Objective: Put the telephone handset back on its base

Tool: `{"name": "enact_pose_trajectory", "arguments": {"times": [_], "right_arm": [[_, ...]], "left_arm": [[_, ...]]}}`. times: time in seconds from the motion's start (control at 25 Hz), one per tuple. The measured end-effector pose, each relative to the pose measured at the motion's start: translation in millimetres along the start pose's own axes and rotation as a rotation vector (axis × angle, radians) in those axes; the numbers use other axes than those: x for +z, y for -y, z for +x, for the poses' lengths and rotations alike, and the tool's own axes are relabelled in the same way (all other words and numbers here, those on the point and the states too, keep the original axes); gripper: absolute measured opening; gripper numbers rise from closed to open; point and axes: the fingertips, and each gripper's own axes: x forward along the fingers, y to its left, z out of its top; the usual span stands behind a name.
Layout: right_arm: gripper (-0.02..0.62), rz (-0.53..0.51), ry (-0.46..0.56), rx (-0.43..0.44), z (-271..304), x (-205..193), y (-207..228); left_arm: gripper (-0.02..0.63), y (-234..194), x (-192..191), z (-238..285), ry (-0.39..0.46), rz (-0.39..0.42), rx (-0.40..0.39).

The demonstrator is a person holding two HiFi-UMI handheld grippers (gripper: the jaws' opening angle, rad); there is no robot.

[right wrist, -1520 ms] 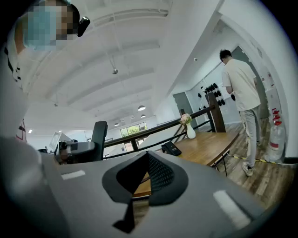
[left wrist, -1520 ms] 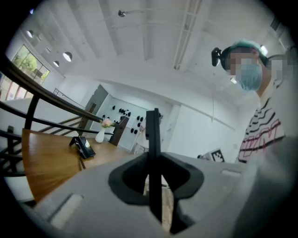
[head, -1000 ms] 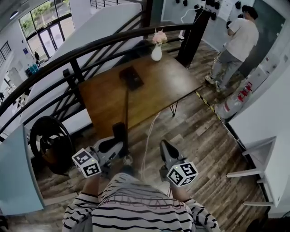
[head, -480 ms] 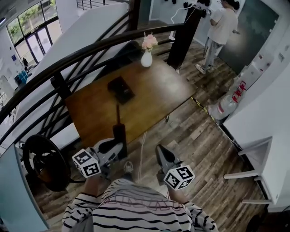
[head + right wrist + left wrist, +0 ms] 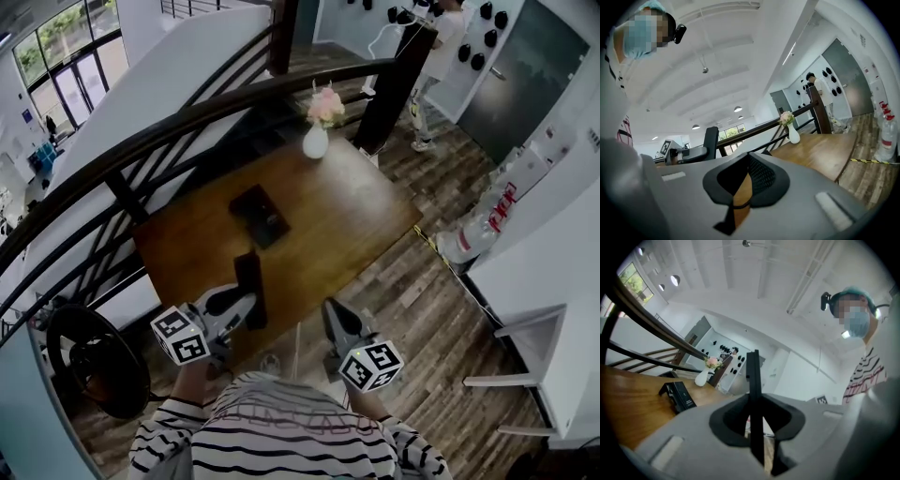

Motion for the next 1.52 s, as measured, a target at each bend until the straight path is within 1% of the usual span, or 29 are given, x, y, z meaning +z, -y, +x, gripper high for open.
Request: {"name": "enact_pose_trajectory", "arguments": {"times": [0.12,0.28,0.52,0.72,0.92,1.2,1.36,1.52], "right_arm": [[0.000,0.004,-0.006,0.000,27,2,5],[0.000,0.010,-0.022,-0.001,52,2,24],[0.000,0.019,-0.047,0.046,92,16,49],[0.000,-0.003,-0.076,0.141,133,31,68],[0.000,-0.013,-0.132,0.237,157,53,104],[0.000,-0.015,-0.175,0.353,174,78,164],[0.001,-0.019,-0.216,0.418,176,84,199],[0.000,-0.028,-0.260,0.480,174,87,224]], "left_arm": [[0.074,-26,9,3,0.014,-0.020,0.007],[0.074,-51,8,14,0.014,-0.041,0.017],[0.074,-75,20,19,0.058,-0.055,0.083],[0.074,-95,28,27,0.109,-0.039,0.174],[0.074,-105,36,64,0.173,-0.061,0.257],[0.074,-116,34,119,0.207,-0.050,0.350],[0.074,-123,30,149,0.236,-0.035,0.397],[0.074,-131,24,169,0.263,-0.042,0.436]]}}
